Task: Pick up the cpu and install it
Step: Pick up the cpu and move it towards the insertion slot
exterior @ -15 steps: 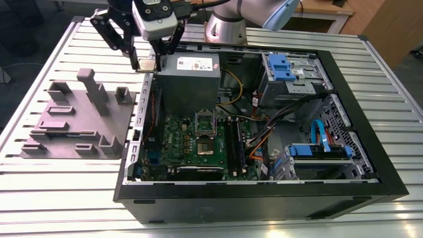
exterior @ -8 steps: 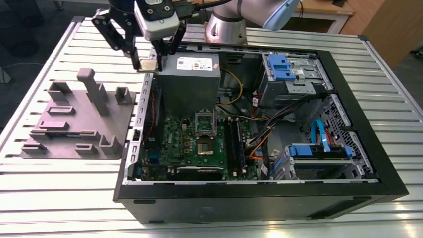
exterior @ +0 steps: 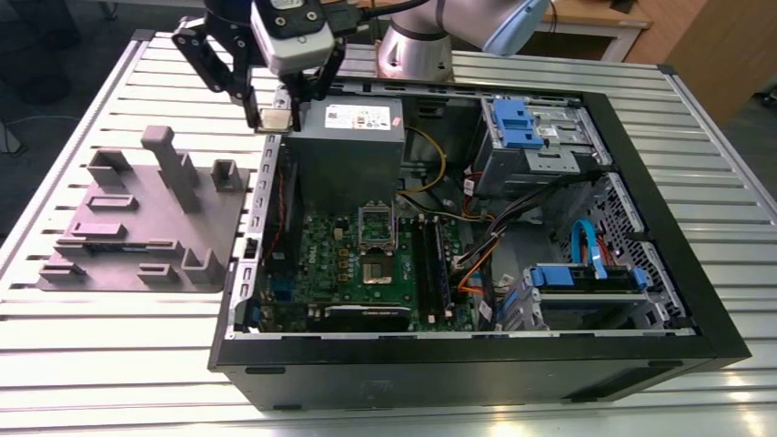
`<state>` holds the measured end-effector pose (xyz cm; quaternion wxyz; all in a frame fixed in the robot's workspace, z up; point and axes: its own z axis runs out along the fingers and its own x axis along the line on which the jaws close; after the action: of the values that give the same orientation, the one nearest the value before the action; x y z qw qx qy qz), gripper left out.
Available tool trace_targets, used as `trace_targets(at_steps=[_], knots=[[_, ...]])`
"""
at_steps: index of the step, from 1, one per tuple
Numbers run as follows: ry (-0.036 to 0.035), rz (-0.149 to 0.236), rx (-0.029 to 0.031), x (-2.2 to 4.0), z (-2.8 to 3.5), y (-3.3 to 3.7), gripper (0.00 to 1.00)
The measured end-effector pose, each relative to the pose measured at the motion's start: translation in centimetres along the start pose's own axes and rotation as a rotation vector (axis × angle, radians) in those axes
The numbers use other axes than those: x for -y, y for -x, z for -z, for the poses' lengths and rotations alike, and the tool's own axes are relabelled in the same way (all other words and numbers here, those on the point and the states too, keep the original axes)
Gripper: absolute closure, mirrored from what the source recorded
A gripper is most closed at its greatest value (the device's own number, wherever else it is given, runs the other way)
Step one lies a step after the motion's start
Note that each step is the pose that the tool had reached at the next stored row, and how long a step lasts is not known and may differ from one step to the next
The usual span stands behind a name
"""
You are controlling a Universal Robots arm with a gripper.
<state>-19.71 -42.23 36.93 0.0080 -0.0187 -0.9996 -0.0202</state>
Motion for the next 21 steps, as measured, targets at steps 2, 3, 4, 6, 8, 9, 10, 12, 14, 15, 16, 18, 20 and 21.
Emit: trace_targets(at_steps=[2, 3, 4, 6, 8, 9, 10, 12, 14, 15, 16, 18, 20, 21], knots=[[0.0000, 0.000, 0.0000, 0.00, 0.00, 0.07, 0.53], [0.0000, 0.000, 0.0000, 0.00, 0.00, 0.11, 0.53], [0.0000, 0.000, 0.0000, -0.01, 0.00, 0.16, 0.53], [0.0000, 0.000, 0.0000, -0.01, 0.00, 0.25, 0.53], [0.0001, 0.000, 0.0001, -0.01, 0.00, 0.29, 0.53], [0.0000, 0.000, 0.0001, -0.01, 0.00, 0.30, 0.53], [0.0000, 0.000, 0.0000, -0.01, 0.00, 0.31, 0.53], [0.0000, 0.000, 0.0000, -0.01, 0.00, 0.31, 0.53], [0.0000, 0.000, 0.0000, -0.01, 0.00, 0.32, 0.53], [0.0000, 0.000, 0.0001, -0.01, 0.00, 0.32, 0.53], [0.0001, 0.000, 0.0001, 0.00, 0.00, 0.32, 0.53], [0.0001, 0.000, 0.0001, 0.20, 0.01, 0.34, 0.53], [0.0000, 0.000, 0.0000, 0.57, 0.02, 0.36, 0.53], [0.0000, 0.000, 0.0000, 0.74, 0.03, 0.39, 0.53]])
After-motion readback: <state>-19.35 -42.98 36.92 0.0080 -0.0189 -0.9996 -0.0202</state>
